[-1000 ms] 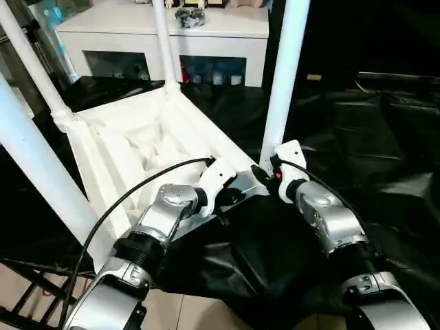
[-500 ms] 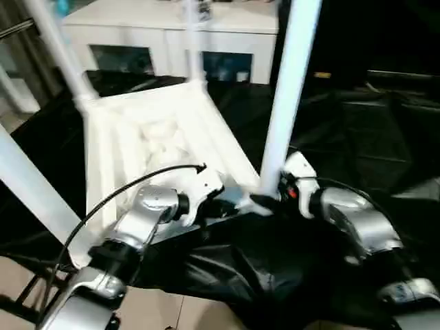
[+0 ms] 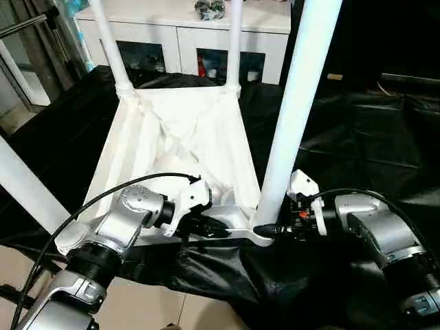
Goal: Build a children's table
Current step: Rotate leg to tighten
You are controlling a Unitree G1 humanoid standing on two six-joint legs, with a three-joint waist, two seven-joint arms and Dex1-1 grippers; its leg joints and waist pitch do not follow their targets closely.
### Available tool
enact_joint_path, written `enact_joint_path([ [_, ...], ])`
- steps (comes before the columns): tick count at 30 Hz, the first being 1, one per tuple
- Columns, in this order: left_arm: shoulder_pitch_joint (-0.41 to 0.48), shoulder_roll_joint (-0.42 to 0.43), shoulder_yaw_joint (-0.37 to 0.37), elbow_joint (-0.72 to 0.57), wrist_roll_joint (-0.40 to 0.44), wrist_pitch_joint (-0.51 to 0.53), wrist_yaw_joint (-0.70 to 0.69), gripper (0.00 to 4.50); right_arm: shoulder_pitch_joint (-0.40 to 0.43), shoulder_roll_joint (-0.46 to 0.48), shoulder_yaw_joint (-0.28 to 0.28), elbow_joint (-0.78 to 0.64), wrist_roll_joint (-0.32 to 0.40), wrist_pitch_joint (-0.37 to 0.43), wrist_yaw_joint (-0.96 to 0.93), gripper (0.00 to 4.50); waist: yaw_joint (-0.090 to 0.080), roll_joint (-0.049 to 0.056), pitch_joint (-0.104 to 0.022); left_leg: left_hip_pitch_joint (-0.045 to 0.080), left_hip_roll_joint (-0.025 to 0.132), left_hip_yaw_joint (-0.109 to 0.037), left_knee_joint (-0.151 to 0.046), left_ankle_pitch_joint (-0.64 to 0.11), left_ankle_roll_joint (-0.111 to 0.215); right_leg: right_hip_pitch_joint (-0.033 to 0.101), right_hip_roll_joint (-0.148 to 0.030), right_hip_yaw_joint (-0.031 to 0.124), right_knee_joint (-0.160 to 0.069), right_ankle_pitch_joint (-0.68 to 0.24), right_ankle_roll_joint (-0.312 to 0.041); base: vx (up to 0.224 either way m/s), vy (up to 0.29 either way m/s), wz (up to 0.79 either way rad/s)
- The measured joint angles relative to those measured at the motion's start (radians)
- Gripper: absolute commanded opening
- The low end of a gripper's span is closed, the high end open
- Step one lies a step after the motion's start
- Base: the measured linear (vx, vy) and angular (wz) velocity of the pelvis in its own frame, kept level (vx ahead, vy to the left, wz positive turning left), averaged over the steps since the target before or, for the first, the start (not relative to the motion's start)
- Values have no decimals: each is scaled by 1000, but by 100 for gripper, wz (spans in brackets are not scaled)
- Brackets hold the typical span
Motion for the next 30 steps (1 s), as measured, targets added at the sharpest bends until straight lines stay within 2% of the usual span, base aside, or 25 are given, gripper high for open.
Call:
enact_joint_path([
  [4, 2, -17, 6, 2, 0, 7, 14, 0, 12, 3, -5, -12, 0, 12, -2, 252, 6, 0, 0, 0, 0, 0, 0, 0, 0, 1, 0, 0, 0, 0, 0, 0, 0, 0],
  [7, 5, -35, 14, 5, 2, 20, 52, 0, 37, 15, -32, -27, 0, 16, -48, 252, 8, 0, 0, 1, 0, 1, 1, 0, 0, 2, 0, 2, 0, 0, 0, 0, 0, 0],
  [14, -30, -124, 70, 90, 40, 35, 278, 0, -3, 171, -124, 90, -37, 11, -393, 252, -28, 0, 0, 9, 0, 1, 1, 1, -4, 6, 0, 2, 1, -1, 3, 0, 0, 0],
  [19, -60, -200, 89, 136, 72, 60, 442, 0, -46, 284, -184, 165, -66, 9, -648, 252, -35, 0, 0, 11, 0, 1, 1, 1, -4, 8, 0, 2, -2, -1, 4, 0, 0, 0],
  [22, -64, -215, 93, 140, 85, 68, 476, 0, -59, 340, -197, 182, -83, -2, -759, 252, -40, 0, -1, 12, 0, 1, 1, 1, -4, 7, 0, 2, -2, -1, 4, 0, 0, 0],
  [23, -65, -215, 93, 140, 86, 68, 480, 0, -60, 347, -198, 186, -89, -10, -773, 287, -42, 1, -1, 12, 0, 1, 1, 1, -4, 8, 0, 2, -2, -1, 4, 0, 0, 0],
  [24, -65, -215, 93, 140, 89, 68, 481, 0, -60, 353, -201, 190, -91, -17, -777, 287, -43, 1, -2, 12, 0, 1, 1, 1, -4, 7, 0, 3, -2, -1, 4, 0, 0, 0],
  [25, -66, -215, 93, 139, 91, 68, 480, 0, -60, 355, -203, 191, -96, -22, -777, 322, -44, 2, -2, 12, 0, 1, 1, 1, -4, 8, 0, 3, -2, -1, 4, 0, 0, 0],
  [30, -71, -214, 82, 132, 99, 62, 457, 0, -70, 352, -201, 202, -109, -28, -753, 364, -41, 1, -2, 10, 0, 1, -1, 1, -5, 6, 0, 3, -2, 0, 2, 0, 0, 0],
])
